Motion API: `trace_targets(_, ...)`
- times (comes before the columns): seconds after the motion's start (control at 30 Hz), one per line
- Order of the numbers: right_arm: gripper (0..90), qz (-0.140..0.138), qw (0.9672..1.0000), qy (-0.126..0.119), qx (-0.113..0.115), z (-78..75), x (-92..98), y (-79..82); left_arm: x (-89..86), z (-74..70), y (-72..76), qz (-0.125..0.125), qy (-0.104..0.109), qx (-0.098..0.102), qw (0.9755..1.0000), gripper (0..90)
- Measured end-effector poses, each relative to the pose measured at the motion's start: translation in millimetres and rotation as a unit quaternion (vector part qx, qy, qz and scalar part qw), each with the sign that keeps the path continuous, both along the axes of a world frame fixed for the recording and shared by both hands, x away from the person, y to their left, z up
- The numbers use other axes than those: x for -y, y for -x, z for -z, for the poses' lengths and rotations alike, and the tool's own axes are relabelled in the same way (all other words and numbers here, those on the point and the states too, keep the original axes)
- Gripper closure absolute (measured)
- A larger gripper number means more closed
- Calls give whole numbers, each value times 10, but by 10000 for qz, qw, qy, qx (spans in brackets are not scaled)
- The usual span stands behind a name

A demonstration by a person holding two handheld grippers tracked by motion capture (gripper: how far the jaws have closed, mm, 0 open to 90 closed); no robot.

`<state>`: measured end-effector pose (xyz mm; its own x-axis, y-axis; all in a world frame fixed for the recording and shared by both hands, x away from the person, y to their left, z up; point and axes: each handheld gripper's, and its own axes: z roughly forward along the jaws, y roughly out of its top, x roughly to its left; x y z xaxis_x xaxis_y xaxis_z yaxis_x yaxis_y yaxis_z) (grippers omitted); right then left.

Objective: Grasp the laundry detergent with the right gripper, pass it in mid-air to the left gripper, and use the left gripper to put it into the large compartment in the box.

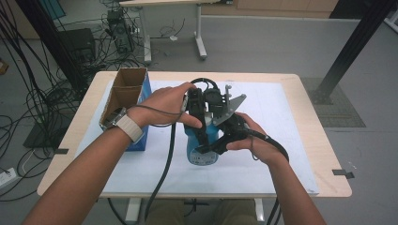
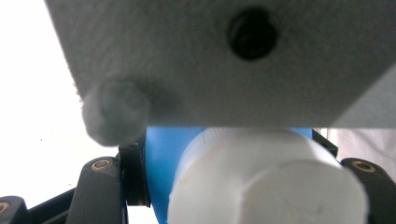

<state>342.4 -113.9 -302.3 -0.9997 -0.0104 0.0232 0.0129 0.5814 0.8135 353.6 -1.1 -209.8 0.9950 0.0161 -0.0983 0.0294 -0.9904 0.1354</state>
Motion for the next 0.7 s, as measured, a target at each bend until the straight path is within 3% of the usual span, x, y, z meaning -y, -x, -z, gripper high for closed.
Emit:
trace_targets(0.43,436,41,10000,40,20,1,3,-8,-7,7,-13,11,23,13,10000,376)
trace_targets(0.6,436,-31,10000,-8,87,6,-9,-23,-12,9,8,-123,80,-7,9999,376)
trace_targets(0.7,435,-31,10000,-14,78,4,-12,-21,-15,-5,-5,-12,13,13,10000,377)
